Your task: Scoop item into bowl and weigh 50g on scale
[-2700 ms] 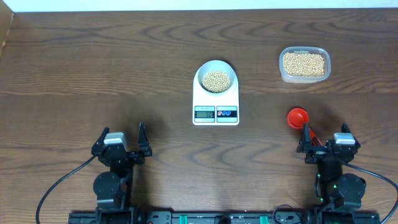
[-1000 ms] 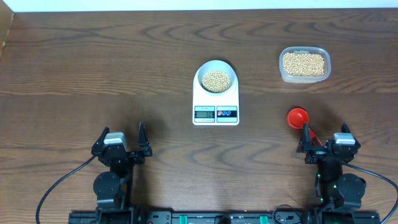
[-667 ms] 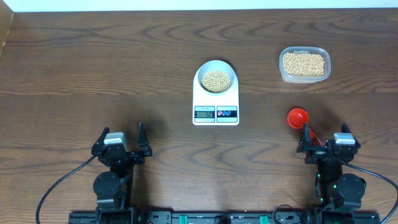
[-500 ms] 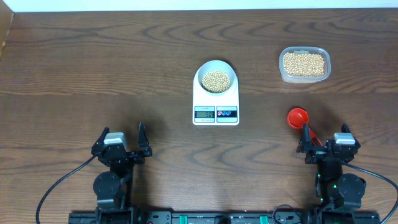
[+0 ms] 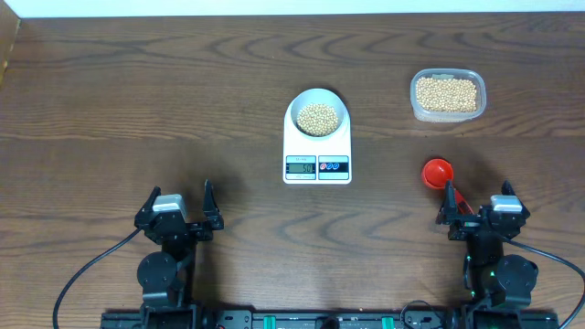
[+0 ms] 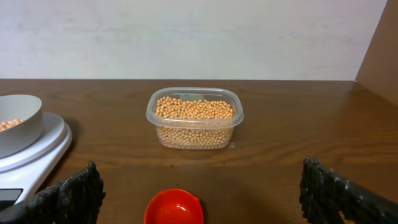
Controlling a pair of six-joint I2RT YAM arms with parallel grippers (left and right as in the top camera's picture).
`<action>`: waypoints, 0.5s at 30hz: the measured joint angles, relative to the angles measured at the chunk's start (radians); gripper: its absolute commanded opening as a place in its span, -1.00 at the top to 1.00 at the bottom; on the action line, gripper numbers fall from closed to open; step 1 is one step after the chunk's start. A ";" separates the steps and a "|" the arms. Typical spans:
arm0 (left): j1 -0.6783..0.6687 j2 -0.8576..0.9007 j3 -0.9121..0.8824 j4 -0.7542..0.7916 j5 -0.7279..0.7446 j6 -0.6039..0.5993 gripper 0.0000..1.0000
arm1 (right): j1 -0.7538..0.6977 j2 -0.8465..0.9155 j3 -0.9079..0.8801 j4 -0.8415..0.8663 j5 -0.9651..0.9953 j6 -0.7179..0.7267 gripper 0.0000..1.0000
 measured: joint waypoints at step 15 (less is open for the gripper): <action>0.000 0.000 0.000 0.000 0.000 0.000 -0.96 | 0.000 0.000 0.000 0.000 0.000 0.000 -0.98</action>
